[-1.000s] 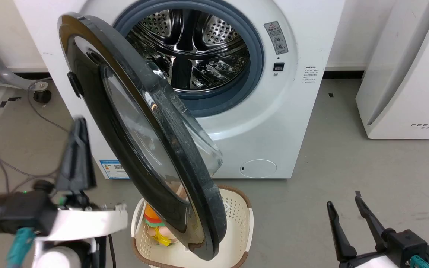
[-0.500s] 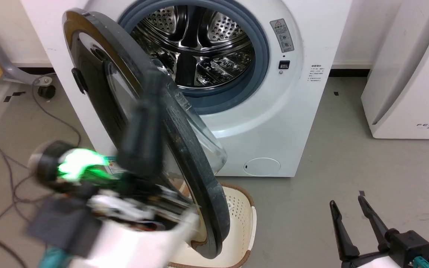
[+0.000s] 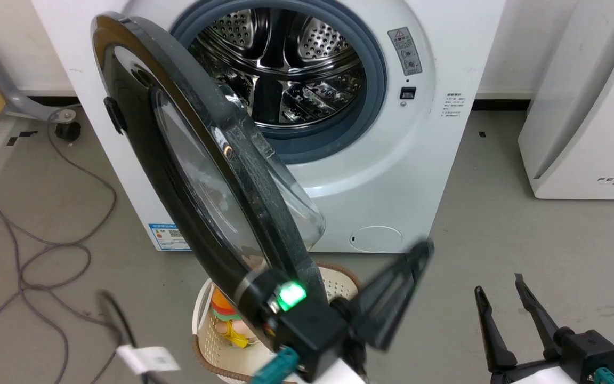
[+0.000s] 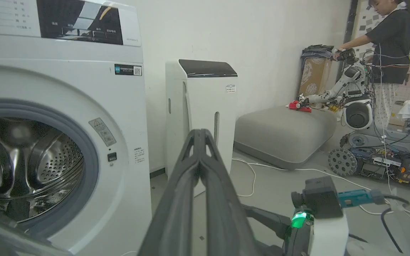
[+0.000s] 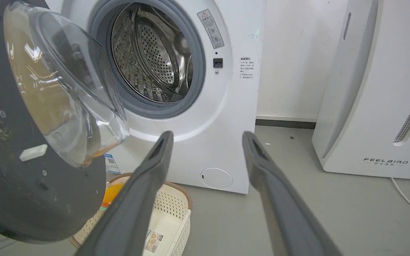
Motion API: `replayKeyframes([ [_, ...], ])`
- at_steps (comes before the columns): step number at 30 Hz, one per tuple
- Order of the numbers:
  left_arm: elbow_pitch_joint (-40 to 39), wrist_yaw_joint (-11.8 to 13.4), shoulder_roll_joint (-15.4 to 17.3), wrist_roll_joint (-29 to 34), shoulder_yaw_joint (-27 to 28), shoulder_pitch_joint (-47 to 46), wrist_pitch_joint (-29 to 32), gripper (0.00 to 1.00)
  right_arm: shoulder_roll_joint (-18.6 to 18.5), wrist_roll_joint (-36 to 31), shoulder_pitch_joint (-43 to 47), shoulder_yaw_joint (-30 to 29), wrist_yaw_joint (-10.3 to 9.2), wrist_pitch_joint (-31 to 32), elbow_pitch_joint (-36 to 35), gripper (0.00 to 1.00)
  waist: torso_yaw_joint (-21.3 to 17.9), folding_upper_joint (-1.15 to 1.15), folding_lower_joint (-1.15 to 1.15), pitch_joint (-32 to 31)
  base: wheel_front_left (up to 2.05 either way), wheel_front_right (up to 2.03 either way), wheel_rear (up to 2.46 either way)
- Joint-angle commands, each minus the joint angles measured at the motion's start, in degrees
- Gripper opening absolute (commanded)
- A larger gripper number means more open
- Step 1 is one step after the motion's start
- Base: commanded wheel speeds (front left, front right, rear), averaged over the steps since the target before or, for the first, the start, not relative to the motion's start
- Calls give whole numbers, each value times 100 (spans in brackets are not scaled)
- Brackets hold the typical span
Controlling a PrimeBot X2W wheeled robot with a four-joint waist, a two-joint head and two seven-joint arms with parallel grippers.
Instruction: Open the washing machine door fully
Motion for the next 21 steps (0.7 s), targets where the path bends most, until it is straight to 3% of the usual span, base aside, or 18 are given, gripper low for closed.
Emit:
replayKeyframes([
  [1,102,-9,16,-40,-87,181,79,0,24,-2,3,0,5,-36,-20,100,-11,0,-1,11,0,0,0],
  [8,872,103,172,-108,-213,641,196,0,24,-41,46,-76,5,-28,-45,100,-11,0,-1,13,0,0,0],
  [21,2317,576,95,-319,342,456,-430,0,24,-18,41,-17,5,-7,-30,100,-91,0,-1,7,0,0,0],
])
